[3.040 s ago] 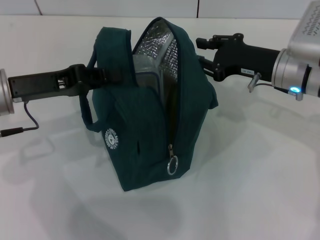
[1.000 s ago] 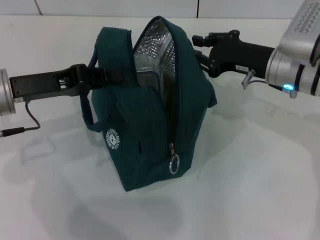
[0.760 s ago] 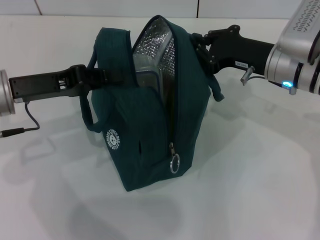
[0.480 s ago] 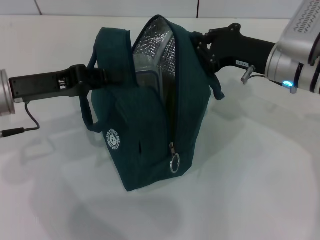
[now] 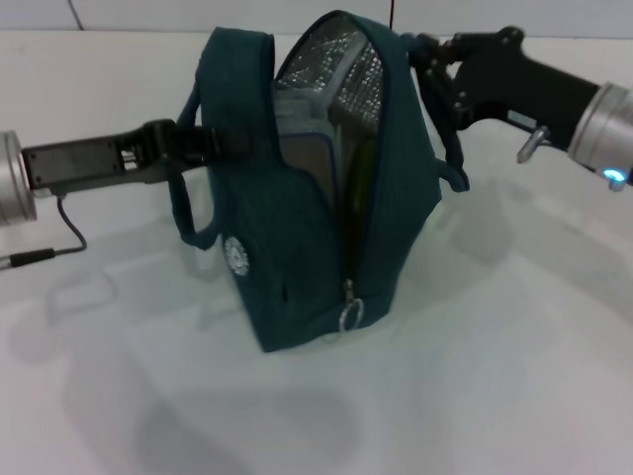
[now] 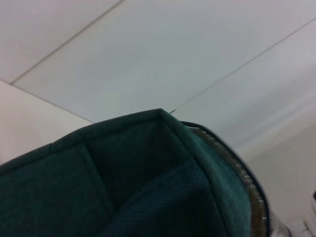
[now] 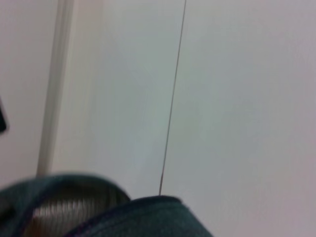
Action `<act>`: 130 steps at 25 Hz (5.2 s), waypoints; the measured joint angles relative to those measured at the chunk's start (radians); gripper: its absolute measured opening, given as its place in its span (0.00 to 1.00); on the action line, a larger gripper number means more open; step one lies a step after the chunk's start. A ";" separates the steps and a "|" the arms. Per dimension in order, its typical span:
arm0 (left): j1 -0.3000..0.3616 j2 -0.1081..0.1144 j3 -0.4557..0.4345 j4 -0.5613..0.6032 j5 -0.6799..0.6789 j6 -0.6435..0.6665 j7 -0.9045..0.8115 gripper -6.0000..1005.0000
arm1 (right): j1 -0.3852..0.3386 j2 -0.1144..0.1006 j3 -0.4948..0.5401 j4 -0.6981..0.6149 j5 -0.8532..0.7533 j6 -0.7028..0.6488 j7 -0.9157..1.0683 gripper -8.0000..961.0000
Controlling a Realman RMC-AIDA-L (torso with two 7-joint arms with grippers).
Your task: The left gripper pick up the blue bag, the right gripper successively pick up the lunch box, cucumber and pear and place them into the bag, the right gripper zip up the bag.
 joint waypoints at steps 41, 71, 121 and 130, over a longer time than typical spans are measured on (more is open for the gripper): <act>-0.150 -0.012 0.363 -0.375 -0.259 -0.178 0.183 0.04 | -0.352 -0.027 0.259 -0.166 -0.165 -0.274 0.113 0.13; -0.099 -0.007 0.362 -0.375 -0.330 -0.171 0.239 0.04 | -0.235 -0.032 0.285 -0.094 -0.185 -0.259 0.116 0.16; -0.075 -0.008 0.360 -0.384 -0.337 -0.173 0.237 0.04 | -0.327 -0.029 0.422 0.275 -0.598 -0.853 -0.027 0.65; -0.071 -0.007 0.360 -0.384 -0.337 -0.173 0.241 0.04 | -0.271 -0.013 0.416 0.349 -0.598 -0.743 -0.027 0.64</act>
